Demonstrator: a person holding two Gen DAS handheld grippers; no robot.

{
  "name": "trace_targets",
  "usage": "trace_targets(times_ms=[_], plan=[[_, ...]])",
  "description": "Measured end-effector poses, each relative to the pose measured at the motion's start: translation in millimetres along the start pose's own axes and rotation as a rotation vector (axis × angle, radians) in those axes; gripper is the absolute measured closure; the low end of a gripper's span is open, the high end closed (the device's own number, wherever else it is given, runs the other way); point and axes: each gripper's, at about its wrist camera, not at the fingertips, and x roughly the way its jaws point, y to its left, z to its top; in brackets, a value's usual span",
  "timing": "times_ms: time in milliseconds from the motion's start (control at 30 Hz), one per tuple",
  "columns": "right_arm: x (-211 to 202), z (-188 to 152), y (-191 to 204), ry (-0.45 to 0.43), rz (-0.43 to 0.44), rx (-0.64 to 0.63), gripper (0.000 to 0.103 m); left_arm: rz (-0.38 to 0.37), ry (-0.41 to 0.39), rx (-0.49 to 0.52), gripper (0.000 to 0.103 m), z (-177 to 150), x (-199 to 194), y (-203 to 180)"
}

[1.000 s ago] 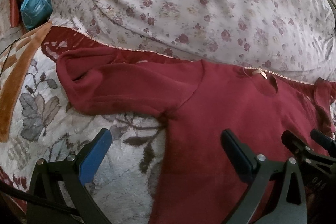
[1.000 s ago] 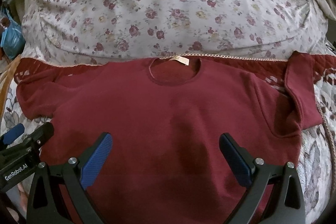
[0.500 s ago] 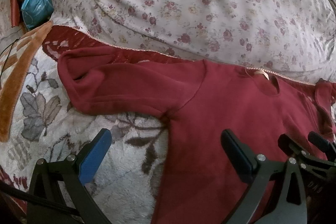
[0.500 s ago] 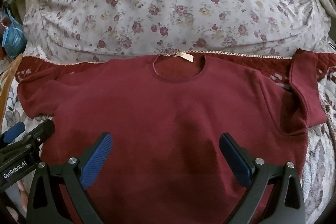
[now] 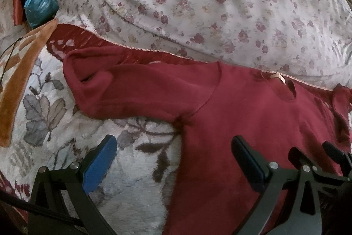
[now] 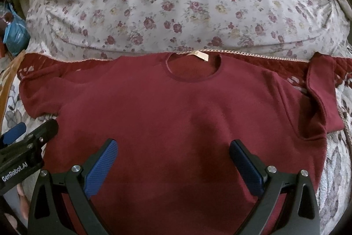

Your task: Fold small clothes

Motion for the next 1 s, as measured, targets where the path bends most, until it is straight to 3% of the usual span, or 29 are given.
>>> trace_targets(times_ms=[167,333,433,500,633,800,1000], plan=[[1,5,16,0.0,0.034,-0.047,0.0,0.086,0.025,-0.037,0.0,7,1,28],[3,25,52,0.026,0.248,-0.084,0.005,0.248,0.055,-0.204,0.0,16,6,94],[10,53,86,0.032,0.366,-0.119,0.01,0.289,0.072,-0.338,0.0,15,8,131],[17,73,111,0.038,0.438,-0.137,0.02,0.332,0.066,-0.389,0.0,14,7,145],[37,108,158,0.059,0.524,-0.128,0.02,0.351,0.085,-0.407,0.0,18,12,149],[96,140,218,0.233,0.66,-0.027,0.015,0.365,0.084,-0.41,0.0,23,15,149],[163,142,287,0.436,0.705,-0.051,0.013,0.405,0.071,-0.441,0.0,27,11,164]])
